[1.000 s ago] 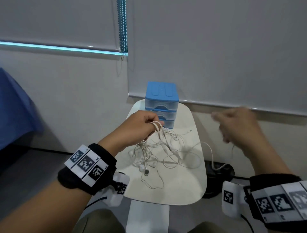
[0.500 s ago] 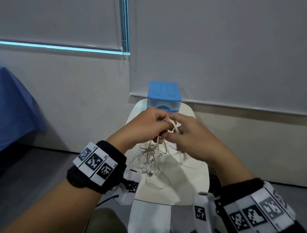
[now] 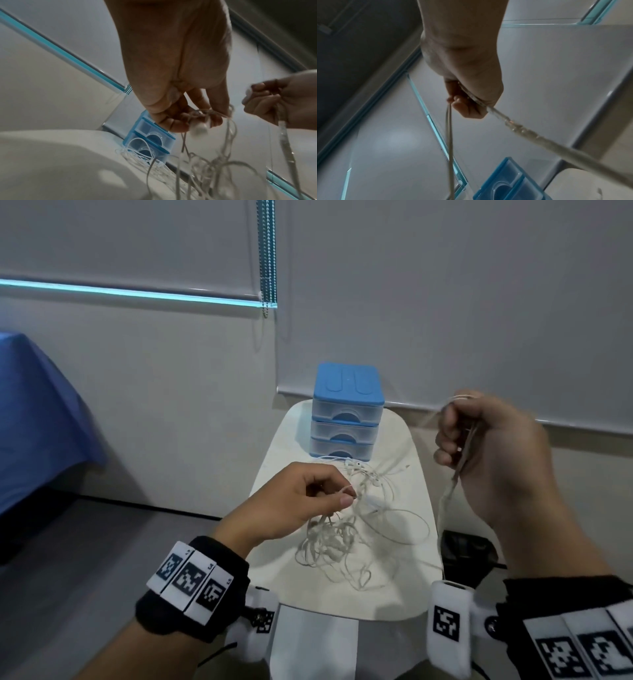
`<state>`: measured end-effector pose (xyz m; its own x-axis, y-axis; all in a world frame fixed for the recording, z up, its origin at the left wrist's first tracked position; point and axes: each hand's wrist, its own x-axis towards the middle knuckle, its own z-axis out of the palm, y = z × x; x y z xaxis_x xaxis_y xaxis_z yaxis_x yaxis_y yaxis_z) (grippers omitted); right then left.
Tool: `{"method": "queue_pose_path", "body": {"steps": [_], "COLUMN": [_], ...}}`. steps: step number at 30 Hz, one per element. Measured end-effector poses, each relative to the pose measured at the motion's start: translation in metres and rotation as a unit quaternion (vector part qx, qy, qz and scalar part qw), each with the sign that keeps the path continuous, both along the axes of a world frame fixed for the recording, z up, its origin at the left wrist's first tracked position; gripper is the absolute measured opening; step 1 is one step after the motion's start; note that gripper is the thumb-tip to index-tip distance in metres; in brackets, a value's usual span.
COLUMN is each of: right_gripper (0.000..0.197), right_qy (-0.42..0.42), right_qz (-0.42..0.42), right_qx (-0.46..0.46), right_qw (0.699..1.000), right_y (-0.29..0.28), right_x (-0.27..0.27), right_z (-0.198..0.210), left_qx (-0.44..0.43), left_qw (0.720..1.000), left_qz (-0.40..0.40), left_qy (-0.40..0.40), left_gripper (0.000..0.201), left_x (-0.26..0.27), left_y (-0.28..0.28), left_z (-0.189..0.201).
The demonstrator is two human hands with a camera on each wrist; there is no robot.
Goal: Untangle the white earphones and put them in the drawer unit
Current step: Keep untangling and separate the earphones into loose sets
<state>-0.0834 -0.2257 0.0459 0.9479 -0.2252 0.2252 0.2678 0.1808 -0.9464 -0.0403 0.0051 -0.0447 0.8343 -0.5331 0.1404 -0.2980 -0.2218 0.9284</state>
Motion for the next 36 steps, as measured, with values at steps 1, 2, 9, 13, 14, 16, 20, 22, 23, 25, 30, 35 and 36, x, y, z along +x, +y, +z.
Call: {"method": "queue_pose_path", "body": {"steps": [1,2,9,13,14,16,20,22,23,25,30,35,36], "right_gripper": [0.028,0.030,0.030,0.018,0.019,0.033,0.048,0.054,0.057,0.050,0.033,0.021,0.023], "right_qy": [-0.001,0.001,0.031,0.024,0.025,0.039,0.060,0.062,0.067,0.065,0.041,0.088,0.099], "right_qz": [-0.013,-0.024,-0.030,-0.025,-0.012,0.023,0.073,0.076,0.078,0.083,0.126,0.111,0.100], "right_qx": [0.036,0.059,0.117,0.036,-0.001,-0.072,-0.143,-0.180,-0.205,-0.261,-0.352,-0.313,-0.304], "right_qw": [0.999,0.998,0.992,0.999,1.000,0.996,0.985,0.979,0.973,0.959,0.927,0.939,0.942], "right_y": [-0.004,-0.007,-0.013,-0.016,-0.016,-0.012,-0.005,-0.001,0.000,0.006,0.024,0.027,0.028], "right_x": [-0.001,-0.002,-0.003,0.000,0.000,-0.001,-0.004,-0.005,-0.005,-0.007,-0.008,0.001,0.003], "right_z": [-0.001,-0.002,-0.009,-0.017,-0.019,-0.023,-0.032,-0.036,-0.037,-0.037,-0.040,-0.047,-0.049], "left_qx": [-0.005,-0.011,-0.027,-0.024,-0.028,-0.039,-0.057,-0.060,-0.060,-0.055,-0.019,-0.013,-0.008], "left_qw": [1.000,1.000,0.999,0.999,0.998,0.998,0.996,0.996,0.996,0.996,0.997,0.997,0.997], "left_qz": [0.009,0.017,0.044,0.043,0.046,0.053,0.058,0.057,0.056,0.053,0.033,0.048,0.049], "left_qy": [0.001,0.001,-0.002,-0.006,-0.010,-0.019,-0.033,-0.036,-0.036,-0.040,-0.067,-0.061,-0.054], "left_gripper": [0.008,0.009,0.012,0.015,0.017,0.019,0.015,0.014,0.014,0.013,0.011,0.005,0.013], "left_x": [-0.001,-0.002,-0.004,-0.008,-0.009,-0.011,-0.013,-0.014,-0.013,-0.014,-0.014,-0.010,-0.011], "left_y": [0.000,0.001,0.006,0.006,0.005,0.002,-0.001,-0.001,-0.001,-0.001,-0.005,-0.005,-0.006], "left_z": [0.000,-0.001,0.004,0.010,0.011,0.015,0.022,0.024,0.025,0.027,0.034,0.030,0.029]}}
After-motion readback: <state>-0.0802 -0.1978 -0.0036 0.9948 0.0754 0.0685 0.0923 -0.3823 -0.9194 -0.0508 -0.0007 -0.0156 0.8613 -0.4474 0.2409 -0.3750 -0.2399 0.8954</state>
